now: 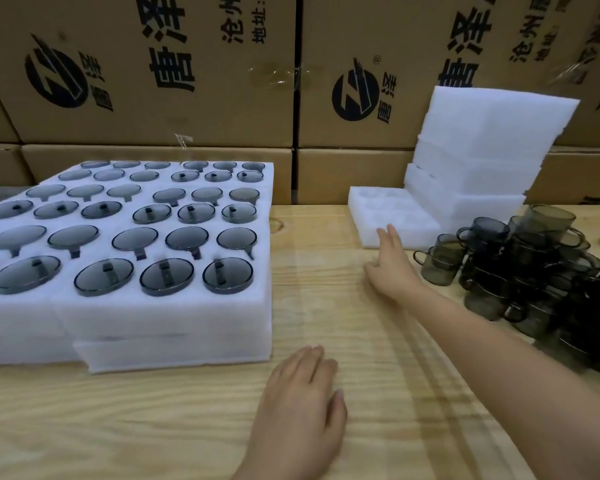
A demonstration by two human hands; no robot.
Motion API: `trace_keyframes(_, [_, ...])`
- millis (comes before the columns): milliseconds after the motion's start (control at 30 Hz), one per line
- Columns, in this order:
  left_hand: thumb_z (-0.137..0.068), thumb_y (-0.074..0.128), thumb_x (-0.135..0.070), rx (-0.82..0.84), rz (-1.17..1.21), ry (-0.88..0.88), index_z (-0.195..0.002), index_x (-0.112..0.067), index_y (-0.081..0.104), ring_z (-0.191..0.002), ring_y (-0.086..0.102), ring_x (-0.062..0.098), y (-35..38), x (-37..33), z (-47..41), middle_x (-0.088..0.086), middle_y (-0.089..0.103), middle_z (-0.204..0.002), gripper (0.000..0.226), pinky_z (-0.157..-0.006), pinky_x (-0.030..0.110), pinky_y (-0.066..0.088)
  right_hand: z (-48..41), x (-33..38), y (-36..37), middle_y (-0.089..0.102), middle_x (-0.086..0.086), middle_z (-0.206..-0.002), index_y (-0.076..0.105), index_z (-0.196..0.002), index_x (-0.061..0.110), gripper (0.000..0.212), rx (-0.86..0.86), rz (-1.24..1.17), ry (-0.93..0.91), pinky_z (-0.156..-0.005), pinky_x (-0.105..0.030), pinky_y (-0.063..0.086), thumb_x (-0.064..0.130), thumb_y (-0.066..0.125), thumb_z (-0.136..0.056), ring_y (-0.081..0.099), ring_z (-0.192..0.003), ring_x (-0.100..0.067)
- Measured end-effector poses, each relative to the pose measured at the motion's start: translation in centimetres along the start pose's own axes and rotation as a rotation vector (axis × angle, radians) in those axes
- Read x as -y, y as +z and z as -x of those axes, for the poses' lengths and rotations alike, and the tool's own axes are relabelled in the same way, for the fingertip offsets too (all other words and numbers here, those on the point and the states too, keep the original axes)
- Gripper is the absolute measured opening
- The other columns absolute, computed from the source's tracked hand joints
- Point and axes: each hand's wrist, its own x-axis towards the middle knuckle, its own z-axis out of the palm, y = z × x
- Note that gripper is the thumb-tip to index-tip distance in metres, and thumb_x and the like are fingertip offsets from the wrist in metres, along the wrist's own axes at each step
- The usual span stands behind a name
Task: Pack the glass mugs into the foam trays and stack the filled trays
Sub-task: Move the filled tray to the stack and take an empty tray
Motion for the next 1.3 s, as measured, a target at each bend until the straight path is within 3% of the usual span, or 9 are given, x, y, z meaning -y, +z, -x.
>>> trace_keyframes(100, [-0.073,0.048,-0.037,-0.034,0.003,0.010,-0.089,-0.019,0.075,-0.097,0.069,0.016,0.3,0.1,0.0,0.000,0.072,-0.105,0.036,-0.079,0.027,0.056,-3.3,0.5,-0.4,-0.012,0.004,-0.158,0.001,-0.150,0.014,0.074,0.028,-0.002,0.129,-0.096,-0.038,0.035,0.018,0.048,-0.093,0.032,-0.134,-0.033])
trace_keyframes(200, [-0.066,0.063,-0.034,-0.060,-0.019,0.029,-0.088,-0.019,0.075,-0.096,0.070,0.016,0.6,0.4,-0.1,-0.001,0.072,-0.103,0.029,-0.076,0.032,0.058,-5.0,1.4,-0.1,0.010,-0.007,-0.154,0.017,-0.145,0.006,0.062,0.047,0.061,0.173,-0.093,-0.039,0.035,0.017,0.047,-0.092,0.033,-0.128,-0.039])
trace_keyframes(300, [-0.058,0.069,-0.032,-0.050,-0.026,0.015,-0.087,-0.019,0.075,-0.096,0.070,0.016,0.7,0.4,-0.1,-0.001,0.072,-0.103,0.032,-0.076,0.032,0.058,-4.8,2.9,0.7,0.031,-0.013,-0.138,0.035,-0.134,0.002,0.044,-0.025,0.091,0.102,-0.088,-0.039,0.040,0.008,0.044,-0.091,0.042,-0.116,-0.037])
trace_keyframes(500, [-0.073,0.054,-0.033,-0.018,-0.029,0.000,-0.093,-0.018,0.074,-0.097,0.069,0.016,0.0,0.2,0.1,0.001,0.071,-0.106,0.032,-0.080,0.030,0.057,-0.2,5.2,1.8,0.044,-0.013,-0.127,0.049,-0.125,-0.002,0.036,-0.116,-0.012,-0.023,-0.088,-0.038,0.043,-0.001,0.035,-0.091,0.051,-0.107,-0.034])
trace_keyframes(733, [-0.076,0.067,-0.009,-0.107,0.083,-0.086,-0.113,-0.003,0.066,-0.111,0.062,0.030,-1.5,-0.5,0.1,0.017,0.062,-0.123,0.037,-0.096,0.040,0.048,10.8,5.7,1.2,0.058,-0.010,-0.118,0.063,-0.117,0.004,0.028,-0.238,-0.123,-0.189,-0.089,-0.037,0.043,0.008,0.047,-0.094,0.054,-0.109,-0.028])
trace_keyframes(933, [-0.090,0.058,-0.006,-0.175,0.256,-0.191,-0.124,-0.003,0.058,-0.124,0.050,0.026,-2.8,-1.2,0.9,0.012,0.057,-0.130,0.034,-0.106,0.026,0.030,21.1,4.8,-0.7,0.067,-0.008,-0.087,0.070,-0.092,0.004,0.018,-0.492,0.011,-0.296,-0.069,-0.042,0.047,0.005,0.057,-0.081,0.060,-0.076,-0.033])
trace_keyframes(1100, [-0.095,0.053,-0.015,-0.189,0.427,-0.436,-0.128,-0.013,0.055,-0.118,0.052,0.015,-3.0,-1.0,2.9,0.001,0.059,-0.126,0.034,-0.100,0.023,0.036,23.8,4.4,-3.4,0.052,-0.003,-0.046,0.068,-0.073,0.004,0.019,-0.601,-0.026,-0.233,-0.058,-0.035,0.039,0.013,0.054,-0.082,0.044,-0.044,-0.027])
trace_keyframes(1200, [-0.095,0.054,-0.017,-0.238,0.601,-0.600,-0.124,-0.017,0.058,-0.106,0.058,0.011,-3.1,-1.0,3.8,-0.002,0.064,-0.117,0.029,-0.091,0.024,0.042,24.1,3.1,-4.8,0.055,0.000,-0.058,0.069,-0.081,0.006,0.023,-0.667,-0.178,-0.114,-0.064,-0.034,0.037,0.020,0.050,-0.083,0.050,-0.057,-0.029])
trace_keyframes(1300, [-0.095,0.054,-0.017,-0.279,0.665,-0.636,-0.121,-0.019,0.059,-0.097,0.059,-0.003,-3.2,-0.8,3.7,-0.007,0.063,-0.110,0.026,-0.081,0.010,0.040,22.8,0.8,-6.3,0.061,-0.008,-0.102,0.064,-0.109,0.012,0.030,-0.691,-0.121,0.091,-0.087,-0.041,0.033,0.028,0.052,-0.087,0.050,-0.100,-0.031])
